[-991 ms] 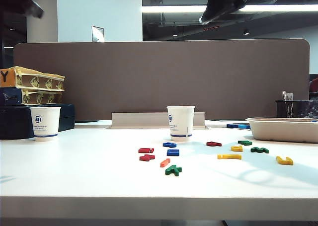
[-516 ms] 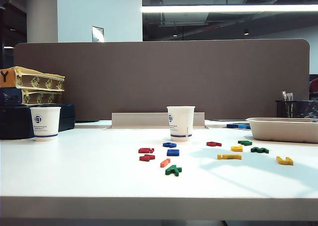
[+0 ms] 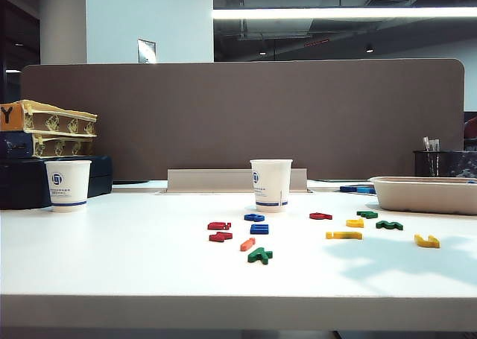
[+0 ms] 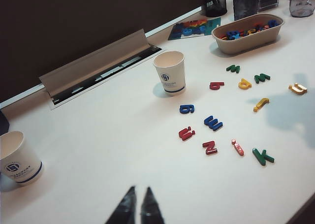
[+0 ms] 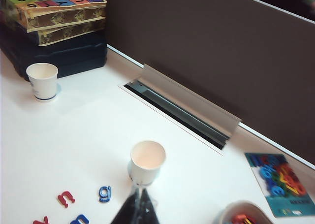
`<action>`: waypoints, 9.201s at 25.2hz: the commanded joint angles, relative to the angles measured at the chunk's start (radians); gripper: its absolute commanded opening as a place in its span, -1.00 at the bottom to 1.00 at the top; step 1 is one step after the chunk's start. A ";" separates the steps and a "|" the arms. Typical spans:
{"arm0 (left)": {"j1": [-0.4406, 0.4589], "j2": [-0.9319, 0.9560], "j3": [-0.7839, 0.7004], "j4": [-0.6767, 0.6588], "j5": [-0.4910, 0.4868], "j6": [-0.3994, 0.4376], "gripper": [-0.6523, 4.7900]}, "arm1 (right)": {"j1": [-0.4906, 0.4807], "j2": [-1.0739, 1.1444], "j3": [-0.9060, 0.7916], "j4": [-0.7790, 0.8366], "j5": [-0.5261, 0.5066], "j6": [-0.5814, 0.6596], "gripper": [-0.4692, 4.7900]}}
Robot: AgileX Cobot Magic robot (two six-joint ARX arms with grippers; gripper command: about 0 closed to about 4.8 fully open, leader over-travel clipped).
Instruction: Pick up the letter "c" and put it in the paper cup.
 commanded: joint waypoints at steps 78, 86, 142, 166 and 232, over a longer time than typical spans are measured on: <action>0.000 -0.018 -0.207 0.322 -0.404 -0.298 -0.78 | -0.001 -0.966 -0.885 0.139 0.415 0.193 -0.82; 0.000 -0.017 -0.207 0.322 -0.426 -0.287 -0.78 | -0.001 -0.966 -0.970 0.186 0.465 0.193 -0.82; 0.002 -0.018 -0.340 0.620 -0.493 -0.221 -0.78 | -0.062 -0.967 -1.126 0.330 0.633 0.112 -0.82; 0.006 -0.017 -0.482 0.687 -0.486 -0.254 -0.78 | -0.060 -0.967 -1.126 0.330 0.632 0.113 -0.82; 0.300 -0.253 -0.482 0.486 -0.215 -0.247 -0.78 | -0.060 -0.967 -1.126 0.331 0.632 0.113 -0.82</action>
